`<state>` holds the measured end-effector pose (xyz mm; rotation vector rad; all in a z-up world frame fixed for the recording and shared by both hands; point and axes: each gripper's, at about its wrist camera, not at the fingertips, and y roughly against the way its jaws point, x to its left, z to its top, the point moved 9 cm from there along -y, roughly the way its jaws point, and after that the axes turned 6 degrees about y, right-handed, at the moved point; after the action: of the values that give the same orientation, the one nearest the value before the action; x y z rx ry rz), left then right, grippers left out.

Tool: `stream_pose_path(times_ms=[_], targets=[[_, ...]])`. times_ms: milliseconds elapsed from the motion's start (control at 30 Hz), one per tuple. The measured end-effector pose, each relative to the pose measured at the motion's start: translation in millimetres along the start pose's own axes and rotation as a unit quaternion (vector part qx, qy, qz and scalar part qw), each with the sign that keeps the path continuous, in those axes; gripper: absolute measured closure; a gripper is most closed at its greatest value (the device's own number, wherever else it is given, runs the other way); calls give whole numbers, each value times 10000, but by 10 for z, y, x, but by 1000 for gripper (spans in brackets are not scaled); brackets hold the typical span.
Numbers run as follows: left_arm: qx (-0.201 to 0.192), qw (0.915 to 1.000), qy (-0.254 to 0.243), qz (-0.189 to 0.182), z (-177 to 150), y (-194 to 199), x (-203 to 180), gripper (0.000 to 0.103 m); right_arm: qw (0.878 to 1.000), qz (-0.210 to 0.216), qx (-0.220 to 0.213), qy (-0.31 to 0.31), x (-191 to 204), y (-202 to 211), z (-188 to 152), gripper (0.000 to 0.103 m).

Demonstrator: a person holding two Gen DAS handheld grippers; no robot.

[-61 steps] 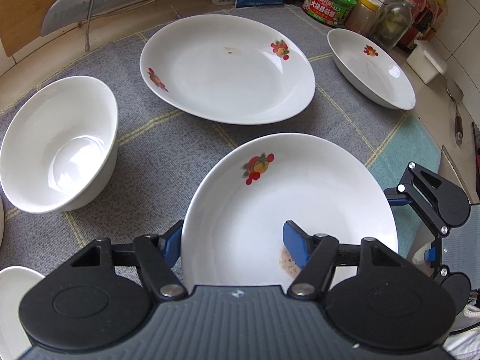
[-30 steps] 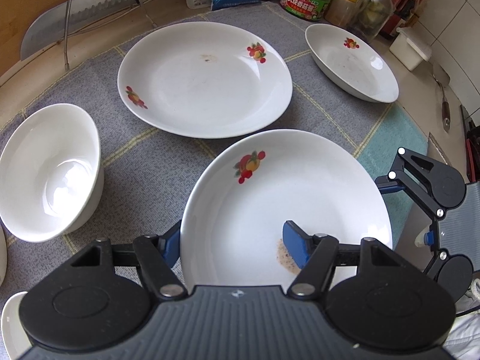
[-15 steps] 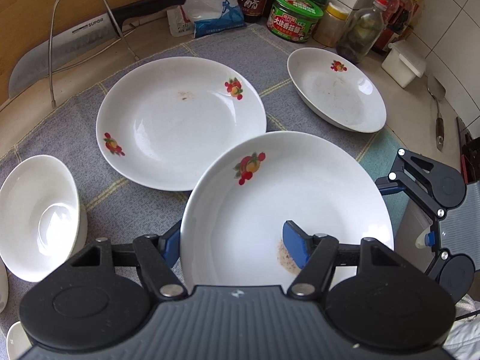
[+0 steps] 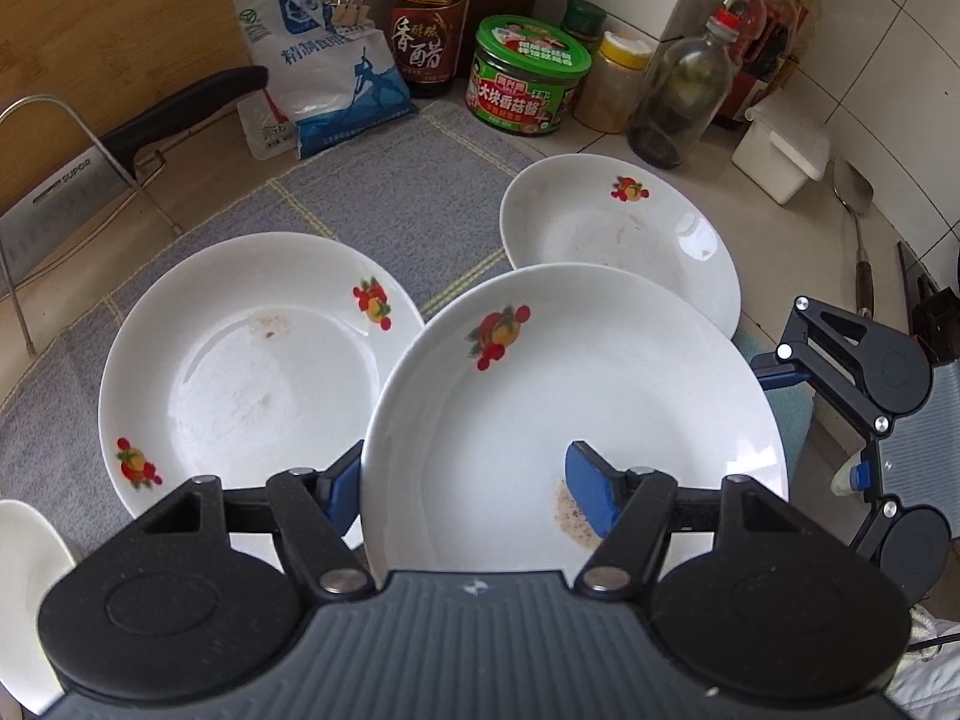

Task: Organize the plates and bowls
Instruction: 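Lift the stained plate with the left tool toward the plate by the jars, then lower the stained plate onto the plate by the jars and open the left tool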

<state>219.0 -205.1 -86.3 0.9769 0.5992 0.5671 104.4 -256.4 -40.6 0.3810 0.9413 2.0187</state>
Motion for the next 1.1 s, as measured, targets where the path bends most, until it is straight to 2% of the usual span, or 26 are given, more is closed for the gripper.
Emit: stream_pose_path(times_ms=[267, 633, 1100], targets=[[27, 9993, -328, -202, 337, -291, -310, 36, 9989, -324, 62, -318, -409, 164, -221, 0], [146, 9960, -757, -441, 697, -618, -681, 36, 9953, -624, 161, -725, -765, 307, -473, 0], [251, 9930, -968, -621, 940, -1014, -879, 36, 9904, -838, 277, -1069, -1067, 366, -652, 0]])
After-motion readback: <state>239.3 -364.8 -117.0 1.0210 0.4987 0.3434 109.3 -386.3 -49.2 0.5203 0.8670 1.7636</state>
